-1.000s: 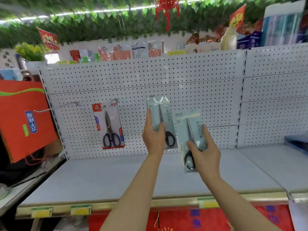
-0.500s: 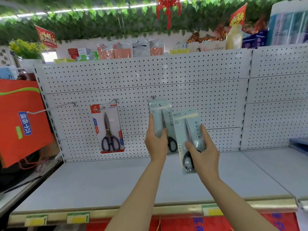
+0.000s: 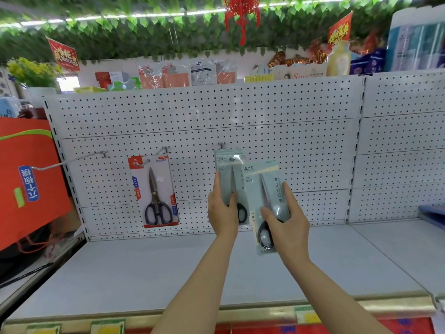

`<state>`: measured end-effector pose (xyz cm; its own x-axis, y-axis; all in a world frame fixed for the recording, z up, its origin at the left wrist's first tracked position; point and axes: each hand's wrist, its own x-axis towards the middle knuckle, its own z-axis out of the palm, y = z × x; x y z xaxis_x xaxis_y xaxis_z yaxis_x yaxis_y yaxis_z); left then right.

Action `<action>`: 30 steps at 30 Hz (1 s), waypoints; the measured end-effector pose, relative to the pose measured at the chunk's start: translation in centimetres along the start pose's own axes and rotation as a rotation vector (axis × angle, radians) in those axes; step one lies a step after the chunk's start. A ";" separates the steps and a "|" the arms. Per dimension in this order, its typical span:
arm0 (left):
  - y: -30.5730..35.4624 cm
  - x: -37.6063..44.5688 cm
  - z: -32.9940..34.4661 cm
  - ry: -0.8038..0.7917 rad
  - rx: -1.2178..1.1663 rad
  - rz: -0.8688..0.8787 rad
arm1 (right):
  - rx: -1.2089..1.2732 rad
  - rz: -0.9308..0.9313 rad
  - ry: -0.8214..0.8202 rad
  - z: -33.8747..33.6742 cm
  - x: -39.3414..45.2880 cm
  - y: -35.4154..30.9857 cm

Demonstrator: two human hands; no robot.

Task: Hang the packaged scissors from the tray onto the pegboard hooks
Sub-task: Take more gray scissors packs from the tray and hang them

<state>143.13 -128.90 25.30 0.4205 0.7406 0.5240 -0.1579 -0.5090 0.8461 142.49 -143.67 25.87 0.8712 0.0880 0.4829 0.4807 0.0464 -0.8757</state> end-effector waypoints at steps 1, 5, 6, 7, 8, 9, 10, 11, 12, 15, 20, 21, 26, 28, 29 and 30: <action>-0.2 0.1 -0.2 -0.008 0.029 0.008 | 0.001 0.002 -0.003 0.4 0.1 0.0; -0.5 1.2 -1.4 0.089 0.120 0.070 | 0.018 0.001 -0.023 2.3 0.5 -0.2; -0.1 1.8 -1.9 0.134 0.102 0.085 | 0.027 0.002 -0.026 2.9 0.6 -0.3; 0.5 2.4 -2.4 0.153 0.069 0.107 | 0.035 0.003 -0.028 3.5 0.8 -0.4; 1.2 3.1 -3.0 0.139 0.035 0.135 | 0.038 0.005 -0.030 4.0 1.0 -0.4; 2.0 3.7 -3.4 0.098 0.018 0.165 | 0.038 0.007 -0.033 4.6 1.2 -0.4; 2.7 4.2 -3.7 0.043 0.026 0.194 | 0.035 0.009 -0.034 5.1 1.4 -0.4; 3.3 4.6 -3.9 -0.015 0.058 0.217 | 0.033 0.009 -0.034 5.5 1.6 -0.3; 3.6 5.0 -3.9 -0.069 0.101 0.230 | 0.028 0.006 -0.031 5.9 1.8 -0.2; 3.7 5.8 -3.7 -0.169 0.219 0.251 | -0.007 -0.013 -0.024 7.0 2.3 0.2; 3.1 6.8 -3.5 -0.191 0.308 0.238 | -0.012 0.001 -0.019 8.3 2.5 1.5; 2.9 6.9 -3.4 -0.194 0.323 0.246 | -0.014 0.006 -0.018 8.5 2.6 1.7; 2.1 8.0 -2.7 -0.217 0.352 0.245 | -0.097 0.006 0.001 10.0 3.9 2.6; 1.8 8.4 -2.4 -0.222 0.369 0.253 | -0.113 -0.005 0.015 10.4 4.6 3.0; 1.6 8.5 -2.3 -0.224 0.381 0.258 | -0.126 -0.010 0.020 10.5 5.0 3.2; 1.4 8.6 -2.1 -0.226 0.389 0.262 | -0.139 -0.010 0.021 10.6 5.3 3.5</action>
<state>144.65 -122.27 31.20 0.6004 0.4755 0.6430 0.0423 -0.8218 0.5682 147.72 -132.53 25.38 0.8673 0.0670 0.4933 0.4976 -0.0912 -0.8626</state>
